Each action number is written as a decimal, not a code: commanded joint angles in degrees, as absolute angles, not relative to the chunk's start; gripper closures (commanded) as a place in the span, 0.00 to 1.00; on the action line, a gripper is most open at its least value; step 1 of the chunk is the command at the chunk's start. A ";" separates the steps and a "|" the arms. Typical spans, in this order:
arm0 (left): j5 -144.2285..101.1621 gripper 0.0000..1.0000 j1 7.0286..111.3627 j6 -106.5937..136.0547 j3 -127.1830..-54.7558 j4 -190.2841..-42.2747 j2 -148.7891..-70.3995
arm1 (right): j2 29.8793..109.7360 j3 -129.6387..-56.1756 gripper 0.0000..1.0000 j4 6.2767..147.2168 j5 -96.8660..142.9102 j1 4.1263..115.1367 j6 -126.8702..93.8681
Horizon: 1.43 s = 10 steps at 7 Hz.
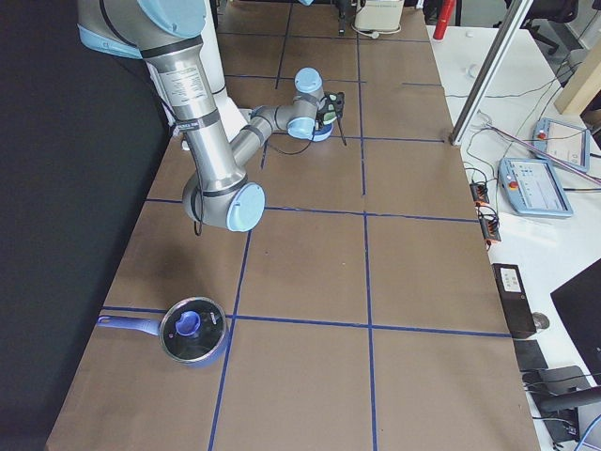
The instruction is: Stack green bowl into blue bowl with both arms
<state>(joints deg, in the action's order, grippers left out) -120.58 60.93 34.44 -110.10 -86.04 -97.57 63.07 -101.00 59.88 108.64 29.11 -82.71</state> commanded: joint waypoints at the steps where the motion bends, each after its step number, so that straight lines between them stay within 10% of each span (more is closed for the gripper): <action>1: -120.59 0.00 61.00 34.37 -110.04 -86.04 -97.56 | 62.67 -101.34 0.84 61.52 108.63 28.30 -82.71; 2: -120.59 0.00 61.00 34.28 -110.04 -86.04 -97.56 | 62.32 -101.08 0.12 61.61 108.63 27.87 -82.71; 3: -120.59 0.00 61.00 34.36 -110.13 -86.13 -97.47 | 62.75 -101.34 0.00 61.52 107.94 27.77 -82.79; 10: -125.38 0.00 70.54 14.38 -105.93 -86.04 -94.58 | 68.54 -109.50 0.00 81.60 115.97 43.89 -59.15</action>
<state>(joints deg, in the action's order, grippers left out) -121.99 66.84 21.07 -107.92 -86.02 -95.56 67.00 -107.64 75.32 111.72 38.73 -69.00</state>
